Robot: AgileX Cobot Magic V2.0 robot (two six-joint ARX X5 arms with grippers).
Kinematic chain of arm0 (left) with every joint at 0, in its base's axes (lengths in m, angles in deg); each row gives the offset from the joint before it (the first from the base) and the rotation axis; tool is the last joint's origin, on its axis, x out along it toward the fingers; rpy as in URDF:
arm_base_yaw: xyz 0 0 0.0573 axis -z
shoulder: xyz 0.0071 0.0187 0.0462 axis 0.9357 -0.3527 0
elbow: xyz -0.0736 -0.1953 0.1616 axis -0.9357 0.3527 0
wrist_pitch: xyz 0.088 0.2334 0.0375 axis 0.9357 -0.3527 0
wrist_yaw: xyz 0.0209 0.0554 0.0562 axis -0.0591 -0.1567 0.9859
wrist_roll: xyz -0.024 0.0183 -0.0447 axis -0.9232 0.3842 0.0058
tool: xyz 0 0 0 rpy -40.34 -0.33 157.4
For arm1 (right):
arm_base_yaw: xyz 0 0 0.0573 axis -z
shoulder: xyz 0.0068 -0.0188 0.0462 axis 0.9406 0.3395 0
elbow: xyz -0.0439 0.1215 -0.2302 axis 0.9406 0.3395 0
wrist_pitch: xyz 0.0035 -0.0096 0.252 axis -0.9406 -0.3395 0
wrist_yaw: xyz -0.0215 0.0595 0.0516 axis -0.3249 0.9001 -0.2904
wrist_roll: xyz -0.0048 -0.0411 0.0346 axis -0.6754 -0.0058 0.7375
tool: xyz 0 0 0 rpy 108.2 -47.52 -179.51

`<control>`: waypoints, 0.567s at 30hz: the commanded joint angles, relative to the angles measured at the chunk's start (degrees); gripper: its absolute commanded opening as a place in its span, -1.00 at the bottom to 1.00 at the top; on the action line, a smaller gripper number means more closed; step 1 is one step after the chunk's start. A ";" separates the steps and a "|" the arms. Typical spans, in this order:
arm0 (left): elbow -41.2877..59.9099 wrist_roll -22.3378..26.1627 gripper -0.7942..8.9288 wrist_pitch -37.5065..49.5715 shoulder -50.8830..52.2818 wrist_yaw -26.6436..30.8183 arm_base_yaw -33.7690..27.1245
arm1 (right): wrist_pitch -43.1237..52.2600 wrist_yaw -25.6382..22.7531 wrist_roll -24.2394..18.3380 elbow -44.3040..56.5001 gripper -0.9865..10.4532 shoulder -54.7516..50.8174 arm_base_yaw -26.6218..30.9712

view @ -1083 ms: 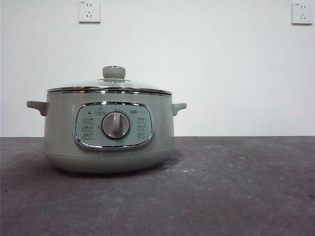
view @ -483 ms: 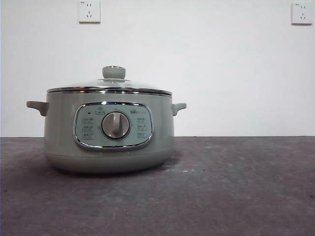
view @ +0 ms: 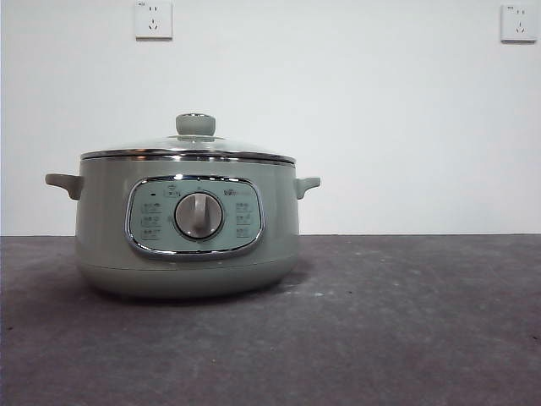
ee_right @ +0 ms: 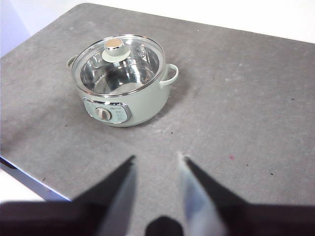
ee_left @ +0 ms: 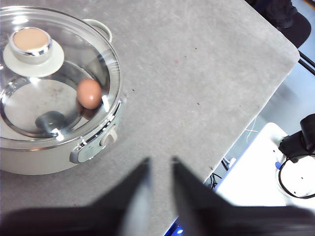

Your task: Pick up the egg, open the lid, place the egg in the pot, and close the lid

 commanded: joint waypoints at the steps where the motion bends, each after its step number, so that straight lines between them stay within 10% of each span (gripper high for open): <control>1: -0.02 0.02 -0.85 0.20 0.04 -0.17 0.31 | -1.40 -0.50 0.50 0.39 -0.85 -0.15 -0.04; 17: -0.02 0.02 -0.85 0.20 -0.02 -0.04 0.31 | -1.40 -0.48 1.95 0.37 -0.83 -0.15 -0.04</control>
